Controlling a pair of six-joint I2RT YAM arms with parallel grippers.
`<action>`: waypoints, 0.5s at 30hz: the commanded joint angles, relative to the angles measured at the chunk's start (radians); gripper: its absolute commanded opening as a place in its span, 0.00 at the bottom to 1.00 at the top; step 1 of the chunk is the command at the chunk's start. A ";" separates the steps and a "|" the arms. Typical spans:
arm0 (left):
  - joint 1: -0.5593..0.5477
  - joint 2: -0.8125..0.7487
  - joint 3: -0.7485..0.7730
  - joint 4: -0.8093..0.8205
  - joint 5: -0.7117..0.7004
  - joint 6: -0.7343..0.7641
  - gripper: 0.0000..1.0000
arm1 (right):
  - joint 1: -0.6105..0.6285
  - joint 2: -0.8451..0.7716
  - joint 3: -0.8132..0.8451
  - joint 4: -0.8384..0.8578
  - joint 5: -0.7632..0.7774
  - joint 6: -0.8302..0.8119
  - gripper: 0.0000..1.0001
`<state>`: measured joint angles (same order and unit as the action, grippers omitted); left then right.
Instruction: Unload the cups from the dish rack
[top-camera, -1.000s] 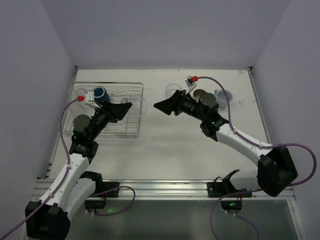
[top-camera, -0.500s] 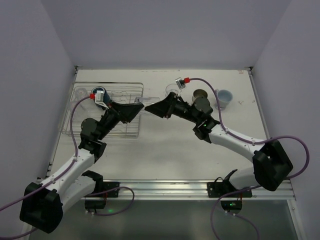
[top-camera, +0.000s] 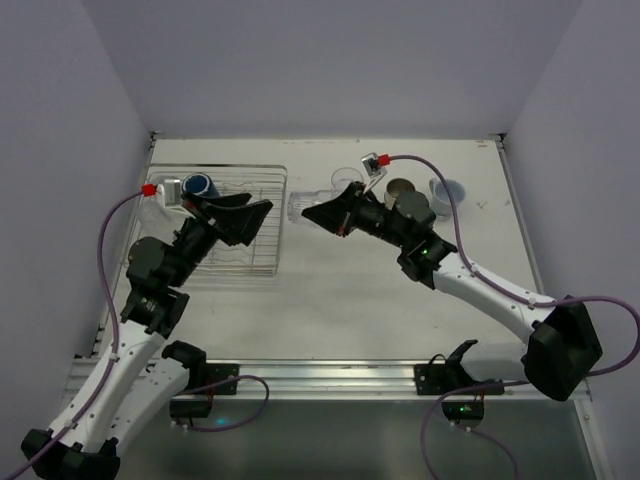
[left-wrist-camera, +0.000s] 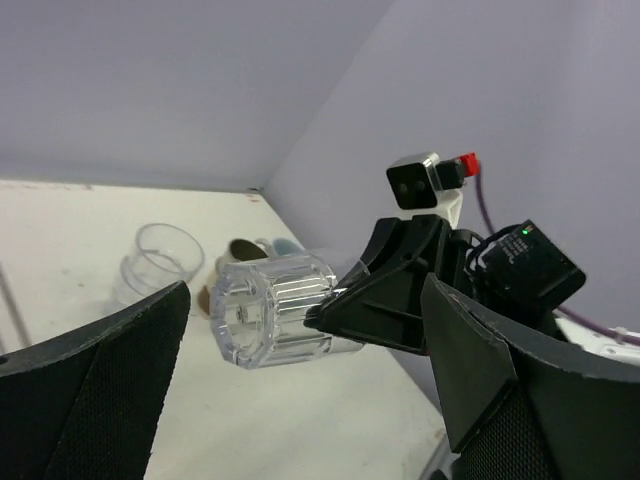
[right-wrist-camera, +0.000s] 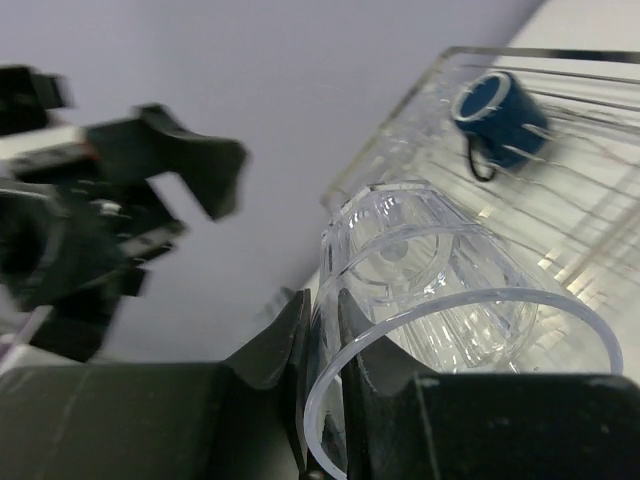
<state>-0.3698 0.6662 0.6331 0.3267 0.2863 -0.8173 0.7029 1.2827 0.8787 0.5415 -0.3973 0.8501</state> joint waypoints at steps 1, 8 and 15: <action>-0.006 -0.033 0.155 -0.319 -0.101 0.259 1.00 | -0.031 -0.052 0.135 -0.307 0.132 -0.259 0.00; -0.006 -0.043 0.182 -0.682 -0.323 0.547 1.00 | -0.151 0.197 0.694 -0.995 0.248 -0.632 0.00; -0.003 -0.050 0.066 -0.632 -0.352 0.578 1.00 | -0.175 0.555 1.169 -1.449 0.459 -0.842 0.00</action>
<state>-0.3698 0.6052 0.6987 -0.2871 -0.0368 -0.3134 0.5232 1.7164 1.8923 -0.5793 -0.0551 0.1719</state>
